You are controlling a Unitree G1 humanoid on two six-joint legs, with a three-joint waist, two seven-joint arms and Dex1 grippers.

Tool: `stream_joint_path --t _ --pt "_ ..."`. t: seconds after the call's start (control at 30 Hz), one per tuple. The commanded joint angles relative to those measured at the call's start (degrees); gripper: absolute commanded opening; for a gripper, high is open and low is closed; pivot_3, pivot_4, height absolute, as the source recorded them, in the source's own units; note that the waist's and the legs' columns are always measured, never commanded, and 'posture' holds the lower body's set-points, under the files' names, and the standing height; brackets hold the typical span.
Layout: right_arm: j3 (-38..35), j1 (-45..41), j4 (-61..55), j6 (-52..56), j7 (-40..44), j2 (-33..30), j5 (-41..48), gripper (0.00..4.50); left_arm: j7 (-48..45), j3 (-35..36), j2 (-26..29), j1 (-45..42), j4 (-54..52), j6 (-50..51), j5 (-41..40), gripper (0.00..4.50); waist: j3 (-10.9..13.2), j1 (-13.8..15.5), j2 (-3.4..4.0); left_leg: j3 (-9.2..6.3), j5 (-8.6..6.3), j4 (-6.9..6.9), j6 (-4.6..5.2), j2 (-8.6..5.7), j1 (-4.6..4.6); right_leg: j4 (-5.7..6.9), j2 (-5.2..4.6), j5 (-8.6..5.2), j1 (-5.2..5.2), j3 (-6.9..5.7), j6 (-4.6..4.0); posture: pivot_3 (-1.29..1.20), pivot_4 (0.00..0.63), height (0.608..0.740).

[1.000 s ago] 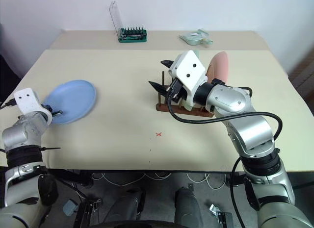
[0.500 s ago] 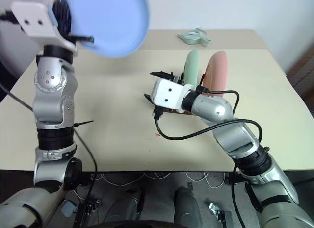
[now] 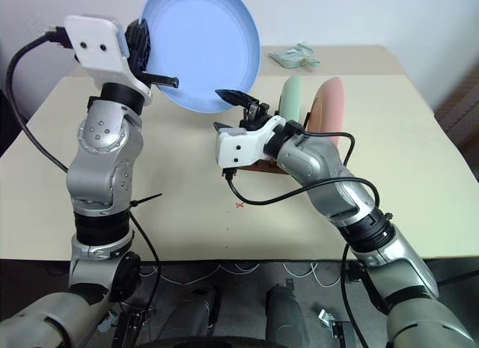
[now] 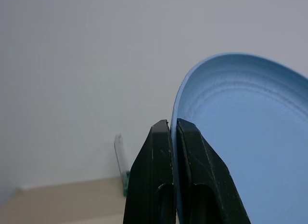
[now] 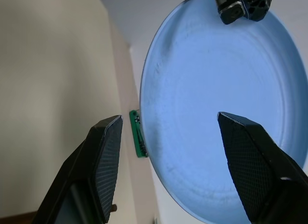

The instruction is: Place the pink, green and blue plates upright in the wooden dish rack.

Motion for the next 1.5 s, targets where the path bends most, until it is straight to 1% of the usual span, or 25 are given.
stream_joint_path --t 0.03,0.13,0.17,0.23,0.27,0.3,0.37,0.4,0.5,0.53,0.57,0.63,0.67,0.7,0.73,0.8,0.83,0.9,0.97,1.07,1.1,1.17,1.3,1.4,1.5 --pt "-0.5 -1.14 0.92 -1.18 -0.31 1.61 -2.1 3.2 -0.13 0.65 -0.72 -0.61 -4.35 0.86 -0.62 0.04 0.0 -0.05 0.0 0.0 0.0 0.0 0.0 0.0 0.0 0.0 0.0 0.0 0.0 0.0 0.0 0.0 0.15 0.74" --pt "-0.64 -1.45 2.55 -1.64 -0.6 2.75 -3.39 3.2 -0.58 0.31 -1.51 -0.52 -5.9 2.07 -1.06 0.04 0.0 -0.06 0.0 0.0 0.0 -0.01 -0.01 0.0 0.0 0.0 0.0 0.0 -0.01 0.0 0.0 0.0 0.15 0.74" --pt "-0.79 -1.5 2.82 -1.72 -0.58 3.06 -3.63 2.95 -0.77 0.05 -1.59 -0.45 -6.42 2.48 -1.0 0.01 0.0 -0.02 0.0 0.0 0.0 -0.01 -0.01 0.0 0.01 0.0 0.0 0.0 0.0 0.0 0.0 0.0 0.15 0.74" --pt "-1.16 -1.54 3.13 -1.91 -0.56 3.57 -4.05 2.33 -1.08 -0.13 -1.83 -0.34 -7.03 3.11 -1.09 0.0 0.0 -0.03 0.0 0.0 0.0 0.0 -0.01 0.0 0.0 0.0 0.0 0.0 0.0 0.0 0.0 0.0 0.15 0.74" --pt "-1.25 -1.54 3.24 -2.08 -0.62 3.73 -4.4 1.79 -1.39 -0.31 -1.72 -0.15 -7.26 3.46 -1.03 0.0 0.0 -0.03 0.0 0.0 0.0 -0.01 -0.01 0.0 0.0 0.0 0.0 0.0 0.0 0.0 0.0 0.0 0.15 0.74" --pt "-1.31 -1.53 3.32 -2.22 -0.65 3.85 -4.68 1.4 -1.64 -0.4 -1.66 -0.02 -7.41 3.71 -1.0 0.0 0.0 -0.04 0.0 0.0 0.01 -0.01 -0.01 0.0 0.0 0.0 0.0 0.0 0.0 0.0 0.0 0.0 0.15 0.74" --pt "-1.57 -1.57 3.39 -2.48 -0.7 3.98 -5.24 0.38 -2.04 -0.3 -1.63 0.24 -7.29 4.21 -1.03 0.0 0.0 -0.07 0.0 0.0 0.01 -0.01 -0.01 0.0 0.01 0.0 0.0 0.0 0.0 0.0 0.0 0.0 0.15 0.74" --pt "-1.7 -1.5 3.29 -2.57 -0.73 4.1 -5.33 0.05 -2.2 0.0 -1.86 0.37 -7.12 4.39 -1.37 0.0 0.0 -0.11 0.0 0.0 0.01 0.0 -0.01 0.0 0.0 0.0 0.0 0.0 0.0 0.0 0.0 0.0 0.15 0.74" --pt "-1.98 -1.18 2.97 -2.77 -0.82 4.59 -5.57 0.05 -1.71 1.82 -2.94 0.31 -6.6 3.84 -2.56 0.0 0.0 -0.03 0.0 -0.01 0.01 0.0 -0.01 0.0 0.0 0.0 0.0 0.0 0.0 0.0 0.0 0.0 0.15 0.74" --pt "-2.05 -1.09 2.88 -2.94 -0.99 4.65 -5.85 0.0 -1.42 3.11 -3.59 -0.06 -6.17 3.14 -3.52 0.66 0.0 -0.01 0.0 0.0 0.01 0.0 -0.01 0.0 0.01 0.0 0.0 0.0 0.01 0.0 0.0 0.0 0.15 0.74" --pt "-2.16 -0.93 2.66 -2.82 -0.89 4.87 -5.76 0.0 -0.44 4.89 -4.11 -0.55 -5.68 2.19 -4.05 0.99 0.0 0.0 0.0 -0.01 0.01 0.01 -0.01 0.0 0.01 0.0 0.0 0.0 0.01 0.0 0.0 0.0 0.15 0.74" --pt "-2.47 -0.63 2.13 -2.73 -0.65 5.4 -4.97 0.0 3.59 10.0 -4.54 -2.5 -3.91 -0.53 -4.11 1.91 0.0 -0.14 0.0 -0.01 0.01 0.01 -0.01 0.0 0.01 0.0 0.0 0.0 0.0 0.0 0.0 0.0 0.15 0.74" --pt "-2.65 -0.46 1.91 -2.59 -0.46 5.71 -4.45 0.0 6.24 12.79 -4.23 -3.62 -2.66 -1.7 -3.63 2.39 0.0 -0.22 0.0 -0.01 0.01 0.0 -0.01 0.01 0.01 0.01 0.01 0.0 -0.01 0.0 -0.01 0.0 0.15 0.74" --pt "-2.78 -0.36 1.79 -2.54 -0.33 5.91 -4.18 0.0 7.93 14.49 -3.98 -4.33 -1.76 -2.48 -3.36 2.97 0.0 -0.27 0.0 -0.01 0.01 -0.01 -0.02 0.01 0.01 0.01 0.01 0.01 -0.03 0.0 -0.01 0.0 0.15 0.74" --pt "-2.9 -0.22 1.68 -2.56 -0.05 6.17 -3.7 0.0 9.31 16.24 -3.44 -4.93 -0.67 -3.39 -3.28 3.36 0.0 -0.29 0.0 0.0 0.01 -0.01 -0.02 0.02 0.01 0.01 0.02 0.01 -0.03 0.0 -0.02 0.0 0.15 0.74" --pt "-3.19 0.14 1.39 -2.49 0.52 6.89 -2.56 0.0 10.42 18.44 -0.86 -5.45 1.87 -5.81 -2.17 4.34 0.0 -0.29 0.0 0.01 0.01 -0.02 -0.02 0.02 0.02 0.01 0.01 0.01 -0.03 0.0 -0.01 0.0 0.15 0.74" --pt "-3.59 0.49 1.06 -2.18 0.84 7.83 -0.96 0.0 11.15 19.72 1.04 -5.3 3.7 -7.45 -1.15 4.43 0.0 -0.18 0.0 0.0 0.01 -0.02 -0.03 0.02 0.02 0.0 0.01 0.01 -0.03 0.0 -0.01 0.0 0.15 0.74" --pt "-4.54 0.81 0.12 -1.66 1.06 9.93 2.34 0.0 10.21 20.49 4.9 -3.84 7.61 -9.09 0.3 4.43 -0.01 -0.18 -0.02 -0.01 0.02 -0.02 -0.03 0.01 0.02 0.0 0.02 0.01 -0.02 0.0 -0.02 0.0 0.15 0.74" --pt "-5.94 0.86 -1.18 -0.02 1.59 12.84 6.87 0.0 7.92 19.18 8.46 -0.68 11.32 -10.05 2.17 4.43 -0.01 -0.17 -0.02 -0.01 0.02 -0.02 -0.03 0.0 0.02 0.01 0.01 0.01 -0.02 0.0 -0.02 0.0 0.15 0.74" --pt "-9.14 0.97 -3.25 5.62 1.81 17.87 14.26 0.0 1.47 17.04 10.83 5.27 16.2 -9.21 0.56 4.43 -0.03 -0.15 0.01 -0.03 0.02 -0.01 -0.03 0.0 0.03 0.03 0.01 0.02 -0.01 0.0 -0.02 0.0 0.15 0.74" --pt "-10.0 1.35 -3.61 7.19 2.03 18.95 16.21 0.0 -0.92 16.08 11.05 7.24 17.44 -7.62 -0.3 4.43 -0.03 -0.05 0.0 -0.05 0.01 -0.02 -0.03 0.0 0.04 0.04 0.01 0.02 -0.01 0.0 -0.03 0.0 0.15 0.74" --pt "-12.01 2.19 -5.08 11.37 3.11 21.37 22.08 0.0 -3.87 14.85 10.41 11.18 18.23 -8.2 -1.25 4.43 -0.05 0.0 -0.03 -0.1 0.0 0.01 -0.01 -0.02 0.03 0.04 0.01 0.02 0.02 -0.01 -0.03 0.0 0.15 0.74" --pt "-16.81 3.25 -8.53 22.87 1.6 26.7 33.02 0.0 -9.1 10.93 8.96 17.98 17.17 -12.45 -1.87 4.43 -0.05 -0.1 -0.02 -0.15 -0.04 -0.04 0.07 -0.01 0.02 0.05 0.02 0.03 -0.03 -0.02 -0.06 0.0 0.15 0.74" --pt "-19.11 4.43 -11.17 30.22 -0.09 28.72 38.48 0.0 -11.27 9.8 7.53 19.88 16.28 -12.74 -3.61 4.43 -0.04 -0.08 -0.01 -0.17 -0.11 -0.08 0.18 0.0 0.02 0.11 0.02 0.05 -0.08 -0.01 -0.08 0.0 0.15 0.74" --pt "-23.34 6.41 -13.85 37.82 -2.3 30.53 46.1 0.0 -15.31 7.4 7.23 20.73 14.39 -13.98 -4.92 4.43 -0.04 -0.08 0.0 -0.17 -0.12 -0.1 0.21 0.0 0.02 0.12 0.02 0.06 -0.11 -0.02 -0.1 0.0 0.15 0.74"
